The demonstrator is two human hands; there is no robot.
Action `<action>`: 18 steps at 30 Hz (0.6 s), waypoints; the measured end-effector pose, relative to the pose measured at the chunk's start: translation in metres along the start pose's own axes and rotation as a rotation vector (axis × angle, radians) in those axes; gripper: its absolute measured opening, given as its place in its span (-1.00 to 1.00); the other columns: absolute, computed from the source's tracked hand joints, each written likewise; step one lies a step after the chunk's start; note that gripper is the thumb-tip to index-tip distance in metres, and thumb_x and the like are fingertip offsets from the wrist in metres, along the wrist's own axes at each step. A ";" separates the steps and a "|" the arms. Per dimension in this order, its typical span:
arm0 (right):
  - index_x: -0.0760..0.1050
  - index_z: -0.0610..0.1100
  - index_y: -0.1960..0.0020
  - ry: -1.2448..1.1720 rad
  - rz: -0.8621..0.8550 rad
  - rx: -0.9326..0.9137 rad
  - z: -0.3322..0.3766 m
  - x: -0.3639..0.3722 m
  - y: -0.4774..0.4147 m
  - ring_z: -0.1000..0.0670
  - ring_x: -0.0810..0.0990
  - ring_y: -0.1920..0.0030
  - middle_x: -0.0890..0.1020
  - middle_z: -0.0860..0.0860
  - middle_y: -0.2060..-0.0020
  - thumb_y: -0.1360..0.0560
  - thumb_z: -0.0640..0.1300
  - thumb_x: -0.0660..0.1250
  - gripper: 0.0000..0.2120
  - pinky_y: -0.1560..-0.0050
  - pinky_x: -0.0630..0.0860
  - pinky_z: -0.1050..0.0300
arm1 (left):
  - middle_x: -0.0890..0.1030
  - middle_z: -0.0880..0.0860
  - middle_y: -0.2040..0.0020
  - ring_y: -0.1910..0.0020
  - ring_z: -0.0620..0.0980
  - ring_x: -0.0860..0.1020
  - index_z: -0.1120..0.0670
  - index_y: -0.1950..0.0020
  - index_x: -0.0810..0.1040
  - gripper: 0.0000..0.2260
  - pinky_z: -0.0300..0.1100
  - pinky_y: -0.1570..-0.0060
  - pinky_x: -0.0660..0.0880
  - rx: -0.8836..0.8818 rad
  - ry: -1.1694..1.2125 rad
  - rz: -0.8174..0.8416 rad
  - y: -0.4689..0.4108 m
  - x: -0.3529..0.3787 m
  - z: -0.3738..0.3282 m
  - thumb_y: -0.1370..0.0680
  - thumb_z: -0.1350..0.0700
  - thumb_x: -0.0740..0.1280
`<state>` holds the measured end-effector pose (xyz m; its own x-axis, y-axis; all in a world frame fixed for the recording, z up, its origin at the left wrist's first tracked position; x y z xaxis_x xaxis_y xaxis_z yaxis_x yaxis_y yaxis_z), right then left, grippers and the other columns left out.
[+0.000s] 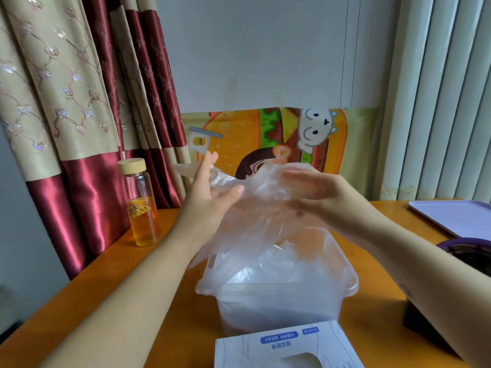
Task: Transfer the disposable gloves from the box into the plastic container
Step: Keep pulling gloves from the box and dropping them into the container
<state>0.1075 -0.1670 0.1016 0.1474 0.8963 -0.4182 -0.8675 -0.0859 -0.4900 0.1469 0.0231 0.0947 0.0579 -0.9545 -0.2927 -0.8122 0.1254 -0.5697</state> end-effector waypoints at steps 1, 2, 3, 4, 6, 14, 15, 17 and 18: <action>0.43 -0.02 -0.36 -0.004 0.018 -0.004 -0.002 -0.002 -0.001 0.13 0.65 0.24 0.55 0.15 -0.20 -0.43 -0.28 0.43 -0.47 0.10 0.59 0.24 | 0.15 -0.25 -0.51 -0.18 -0.57 0.29 -0.12 -0.56 0.03 -0.31 -0.39 -0.20 0.29 -0.002 -0.006 -0.002 -0.001 -0.007 0.003 -0.55 0.09 0.34; 0.40 -0.02 -0.39 -0.005 0.042 0.020 -0.008 -0.003 -0.003 0.11 0.66 0.20 0.55 0.12 -0.20 -0.42 -0.27 0.44 -0.42 0.09 0.60 0.21 | 0.19 -0.24 -0.50 -0.08 -0.60 0.34 -0.10 -0.56 0.03 -0.32 -0.45 -0.10 0.32 -0.007 -0.028 0.002 -0.002 -0.014 0.007 -0.56 0.10 0.34; 0.37 -0.03 -0.41 0.012 0.072 0.062 -0.017 -0.001 -0.003 0.09 0.67 0.17 0.58 0.07 -0.17 -0.42 -0.27 0.45 -0.39 0.08 0.61 0.19 | 0.21 -0.23 -0.49 -0.06 -0.55 0.40 -0.08 -0.57 0.03 -0.32 -0.45 -0.06 0.37 -0.021 -0.066 0.012 -0.003 -0.020 0.015 -0.56 0.11 0.33; 0.34 -0.03 -0.43 0.062 0.107 0.106 -0.027 0.003 -0.002 0.09 0.67 0.20 0.61 0.03 -0.11 -0.42 -0.27 0.44 -0.37 0.10 0.61 0.20 | 0.23 -0.22 -0.49 -0.13 -0.43 0.45 -0.06 -0.57 0.02 -0.32 -0.40 -0.11 0.42 -0.050 -0.115 0.029 -0.004 -0.024 0.025 -0.57 0.12 0.33; 0.29 -0.01 -0.46 0.248 0.171 0.161 -0.047 0.013 0.000 0.15 0.65 0.29 0.62 0.02 -0.01 -0.41 -0.26 0.44 -0.33 0.16 0.60 0.23 | 0.23 -0.16 -0.50 -0.37 -0.09 0.39 -0.03 -0.57 0.04 -0.33 -0.08 -0.33 0.38 -0.182 -0.225 0.055 -0.003 -0.032 0.052 -0.57 0.13 0.33; 0.18 -0.08 -0.51 0.596 0.288 0.249 -0.093 0.036 0.000 0.13 0.59 0.20 0.35 -0.05 -0.41 -0.43 -0.22 0.43 -0.27 0.27 0.55 0.32 | 0.41 -0.10 -0.16 0.22 -0.21 0.44 -0.01 -0.32 0.48 -0.66 -0.46 0.10 0.39 0.109 -0.530 -0.064 -0.006 -0.029 -0.012 -0.56 0.19 0.32; 0.17 -0.09 -0.51 0.631 0.314 0.253 -0.095 0.038 0.001 0.10 0.59 0.14 0.34 -0.06 -0.42 -0.43 -0.22 0.43 -0.26 0.25 0.54 0.32 | 0.43 -0.14 -0.12 0.22 -0.24 0.44 -0.02 -0.30 0.49 -0.69 -0.49 0.11 0.37 0.163 -0.578 0.136 -0.002 0.001 -0.022 -0.56 0.13 0.33; 0.15 -0.13 -0.51 0.722 0.367 0.271 -0.099 0.043 0.003 0.03 0.57 -0.04 0.33 -0.07 -0.43 -0.43 -0.19 0.44 -0.26 0.10 0.55 0.27 | 0.47 -0.13 -0.26 0.04 -0.26 0.49 -0.05 -0.37 0.45 -0.62 -0.42 -0.02 0.41 0.092 -0.764 0.611 0.017 0.058 0.000 -0.55 -0.02 0.34; 0.16 -0.15 -0.50 0.803 0.399 0.276 -0.101 0.045 0.005 -0.02 0.53 -0.16 0.34 -0.08 -0.42 -0.43 -0.16 0.44 -0.26 -0.03 0.52 0.22 | 0.44 -0.09 -0.36 -0.14 -0.17 0.49 -0.05 -0.42 0.40 -0.55 -0.26 -0.16 0.43 0.015 -0.882 0.812 0.029 0.077 0.021 -0.54 -0.09 0.33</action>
<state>0.1581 -0.1710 0.0033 0.0094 0.2458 -0.9693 -0.9914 -0.1239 -0.0410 0.1400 -0.0408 0.0392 -0.0858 -0.0814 -0.9930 -0.7892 0.6139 0.0179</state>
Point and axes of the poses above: each hand's wrist, its own y-axis away from the middle knuckle, its own x-axis out of the palm, z = x × y, the point moved 9 cm from there along -y, towards the middle knuckle
